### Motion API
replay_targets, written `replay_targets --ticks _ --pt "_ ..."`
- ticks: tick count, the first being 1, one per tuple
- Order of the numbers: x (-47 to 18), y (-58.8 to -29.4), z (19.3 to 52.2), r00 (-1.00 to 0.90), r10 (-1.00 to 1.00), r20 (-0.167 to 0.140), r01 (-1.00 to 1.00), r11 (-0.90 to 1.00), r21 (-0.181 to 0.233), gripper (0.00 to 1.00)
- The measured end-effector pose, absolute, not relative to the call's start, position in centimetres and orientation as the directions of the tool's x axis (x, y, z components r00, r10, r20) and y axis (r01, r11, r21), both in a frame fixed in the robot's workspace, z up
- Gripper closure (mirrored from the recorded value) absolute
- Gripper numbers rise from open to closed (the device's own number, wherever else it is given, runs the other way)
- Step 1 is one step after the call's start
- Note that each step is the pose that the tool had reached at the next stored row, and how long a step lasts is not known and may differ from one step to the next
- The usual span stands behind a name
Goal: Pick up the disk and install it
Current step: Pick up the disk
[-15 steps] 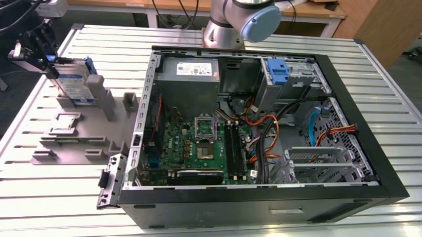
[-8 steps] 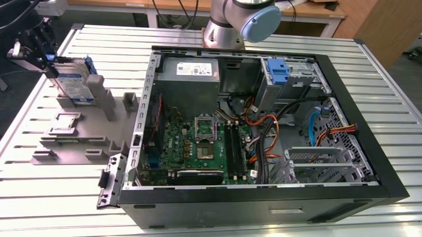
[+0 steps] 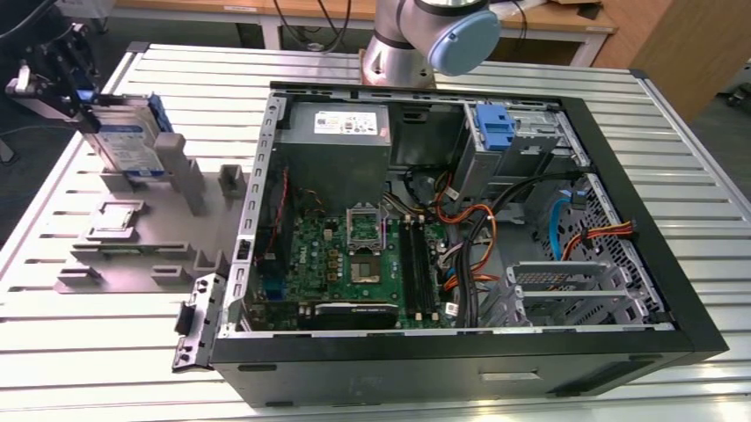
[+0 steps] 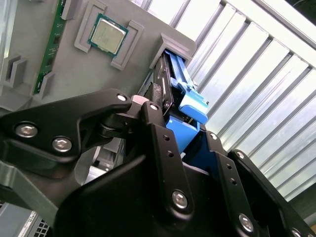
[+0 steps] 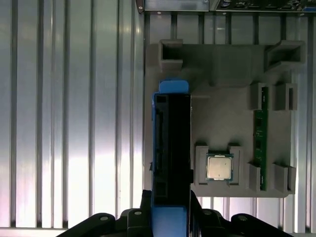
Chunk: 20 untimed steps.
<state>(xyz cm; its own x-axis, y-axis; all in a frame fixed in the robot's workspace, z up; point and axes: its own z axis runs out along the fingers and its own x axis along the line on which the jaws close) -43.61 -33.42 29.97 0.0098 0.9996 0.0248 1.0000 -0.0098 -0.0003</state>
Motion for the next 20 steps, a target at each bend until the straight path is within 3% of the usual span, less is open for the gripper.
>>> replay_targets --ticks 20 --pt "-43.61 -33.42 30.53 0.01 1.0 0.025 1.0 -0.01 0.0 0.63"
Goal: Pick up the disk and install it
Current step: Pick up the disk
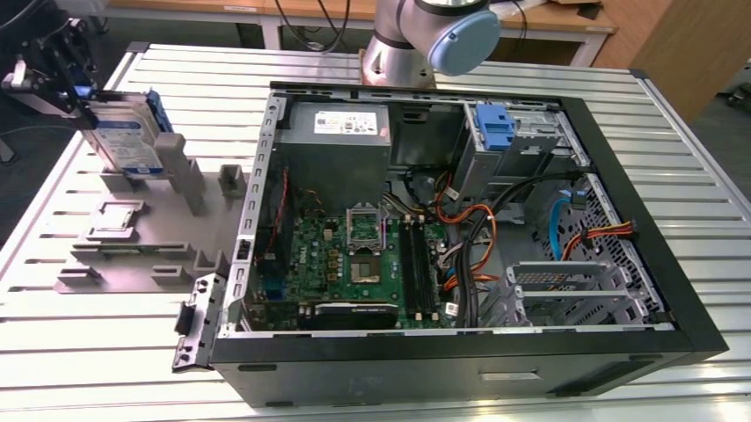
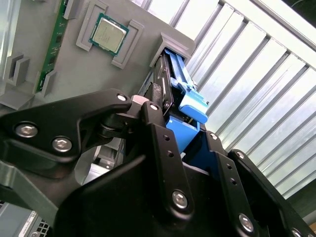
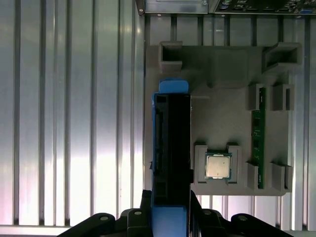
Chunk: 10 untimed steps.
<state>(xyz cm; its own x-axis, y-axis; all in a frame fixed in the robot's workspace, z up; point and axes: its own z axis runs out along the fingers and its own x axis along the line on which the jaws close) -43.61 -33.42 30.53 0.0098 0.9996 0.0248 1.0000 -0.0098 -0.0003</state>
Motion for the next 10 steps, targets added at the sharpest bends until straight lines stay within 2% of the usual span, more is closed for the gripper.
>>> replay_targets --ticks 10 --pt "-43.61 -33.42 30.74 0.01 1.0 0.025 1.0 -0.01 0.0 0.63"
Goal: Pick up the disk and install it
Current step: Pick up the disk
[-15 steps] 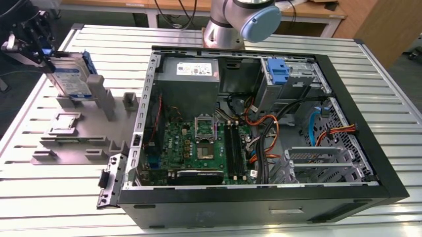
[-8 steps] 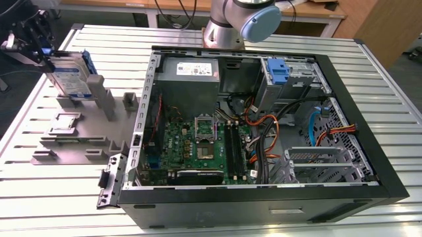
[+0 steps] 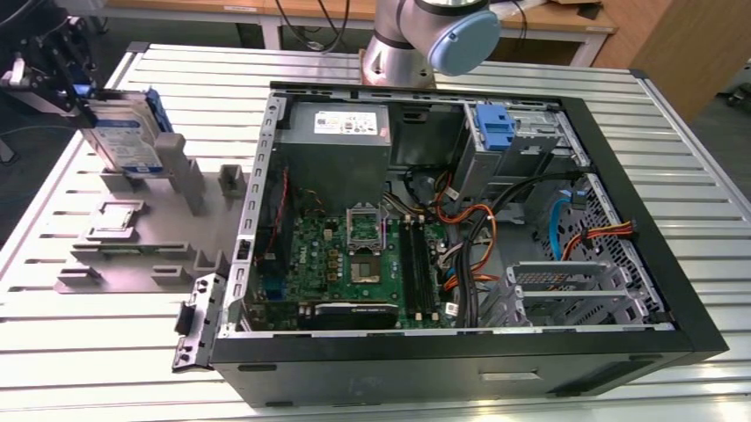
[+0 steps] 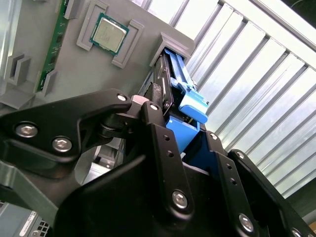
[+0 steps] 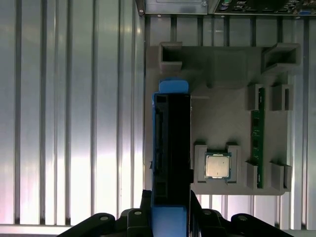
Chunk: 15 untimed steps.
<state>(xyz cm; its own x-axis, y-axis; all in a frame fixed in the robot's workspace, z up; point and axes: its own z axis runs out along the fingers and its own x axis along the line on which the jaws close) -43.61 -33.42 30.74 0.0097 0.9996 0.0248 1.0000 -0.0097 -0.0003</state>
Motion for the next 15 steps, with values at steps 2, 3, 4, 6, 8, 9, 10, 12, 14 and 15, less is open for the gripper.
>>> replay_targets --ticks 2,3,4,6,8,9,10,12,14,15 --pt "-43.61 -33.42 30.78 0.01 1.0 0.025 1.0 -0.01 0.0 0.63" --pt "-43.61 -33.42 30.8 0.01 1.0 0.025 1.0 -0.01 0.0 0.63" --pt "-43.61 -33.42 30.82 0.01 1.0 0.025 1.0 -0.01 0.0 0.63" --pt "-43.61 -33.42 30.88 0.01 1.0 0.025 1.0 -0.01 0.0 0.63" --pt "-43.61 -33.42 30.92 0.01 1.0 0.025 1.0 -0.01 0.0 0.63" --pt "-43.61 -33.42 30.93 0.01 1.0 0.025 1.0 -0.01 0.0 0.63" --pt "-43.61 -33.42 30.96 0.01 1.0 0.025 1.0 -0.01 0.0 0.63" --pt "-43.61 -33.42 31.0 0.01 1.0 0.025 1.0 -0.01 0.0 0.63" --pt "-43.61 -33.42 31.05 0.01 1.0 0.025 1.0 -0.01 0.0 0.63" --pt "-43.61 -33.42 31.08 0.01 1.0 0.025 1.0 -0.01 0.0 0.63"
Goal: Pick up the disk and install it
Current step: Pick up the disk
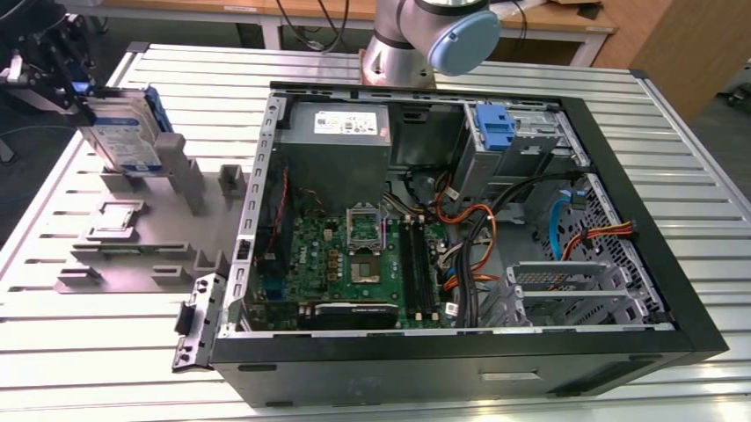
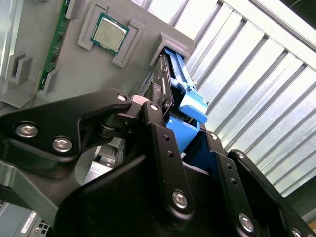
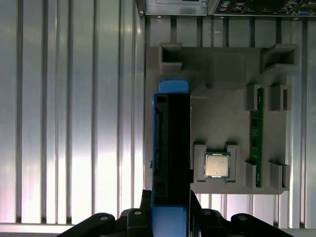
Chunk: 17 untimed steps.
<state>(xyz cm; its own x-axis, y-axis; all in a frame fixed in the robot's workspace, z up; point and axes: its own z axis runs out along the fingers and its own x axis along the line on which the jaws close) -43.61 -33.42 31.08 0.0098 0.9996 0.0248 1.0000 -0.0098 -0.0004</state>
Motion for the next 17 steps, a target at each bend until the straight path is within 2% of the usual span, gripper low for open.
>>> replay_targets --ticks 17 --pt "-43.61 -33.42 32.07 0.01 1.0 0.025 1.0 -0.01 0.0 0.63"
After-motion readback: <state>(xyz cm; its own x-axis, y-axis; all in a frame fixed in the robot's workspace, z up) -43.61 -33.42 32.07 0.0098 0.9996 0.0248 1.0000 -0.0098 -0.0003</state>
